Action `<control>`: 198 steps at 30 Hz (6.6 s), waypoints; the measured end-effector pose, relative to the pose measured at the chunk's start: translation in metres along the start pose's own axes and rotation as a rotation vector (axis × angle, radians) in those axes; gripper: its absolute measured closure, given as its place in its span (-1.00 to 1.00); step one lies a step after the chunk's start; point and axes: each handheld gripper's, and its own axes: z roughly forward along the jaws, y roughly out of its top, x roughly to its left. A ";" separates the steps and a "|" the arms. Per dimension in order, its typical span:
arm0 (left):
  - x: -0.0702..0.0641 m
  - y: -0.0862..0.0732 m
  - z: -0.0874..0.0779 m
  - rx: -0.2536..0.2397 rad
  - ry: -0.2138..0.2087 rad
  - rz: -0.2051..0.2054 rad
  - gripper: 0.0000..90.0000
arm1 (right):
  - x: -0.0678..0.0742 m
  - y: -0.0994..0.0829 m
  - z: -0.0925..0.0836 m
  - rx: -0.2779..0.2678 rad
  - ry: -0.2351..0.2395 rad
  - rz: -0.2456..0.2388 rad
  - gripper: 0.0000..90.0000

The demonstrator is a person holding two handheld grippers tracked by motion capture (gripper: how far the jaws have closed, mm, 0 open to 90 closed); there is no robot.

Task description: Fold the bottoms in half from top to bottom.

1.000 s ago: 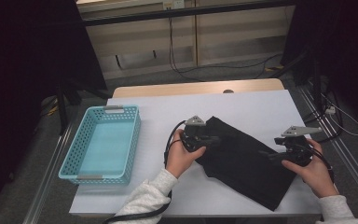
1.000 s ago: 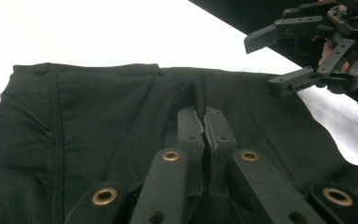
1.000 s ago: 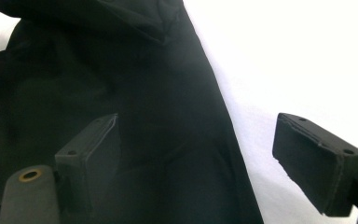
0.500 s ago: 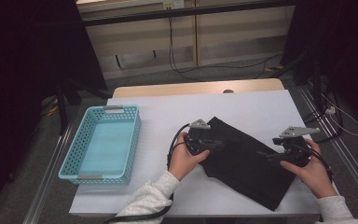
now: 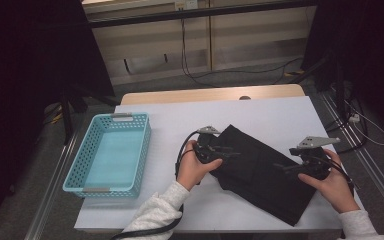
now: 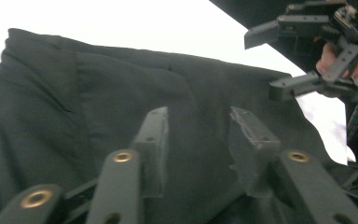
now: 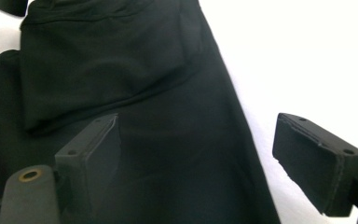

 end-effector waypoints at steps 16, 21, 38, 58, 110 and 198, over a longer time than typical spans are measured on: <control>0.026 0.003 -0.028 -0.022 0.149 -0.007 -0.40 | 0.038 0.013 0.019 -0.004 0.097 -0.083 -0.45; 0.031 0.002 -0.033 -0.013 0.189 0.004 -0.49 | 0.049 0.015 0.028 0.005 0.135 -0.098 -0.38; 0.051 -0.008 -0.047 0.015 0.271 -0.001 -0.58 | 0.069 0.019 0.044 0.029 0.164 -0.167 -0.25; 0.061 -0.028 -0.070 0.045 0.307 -0.010 -0.64 | 0.089 0.017 0.064 0.117 0.153 -0.240 0.21; 0.060 -0.034 -0.080 0.032 0.286 0.005 -0.77 | 0.067 0.027 0.020 -0.029 0.163 -0.176 0.94; 0.062 -0.033 -0.090 0.021 0.271 0.047 -0.84 | 0.060 0.002 -0.022 -0.045 0.175 -0.150 0.94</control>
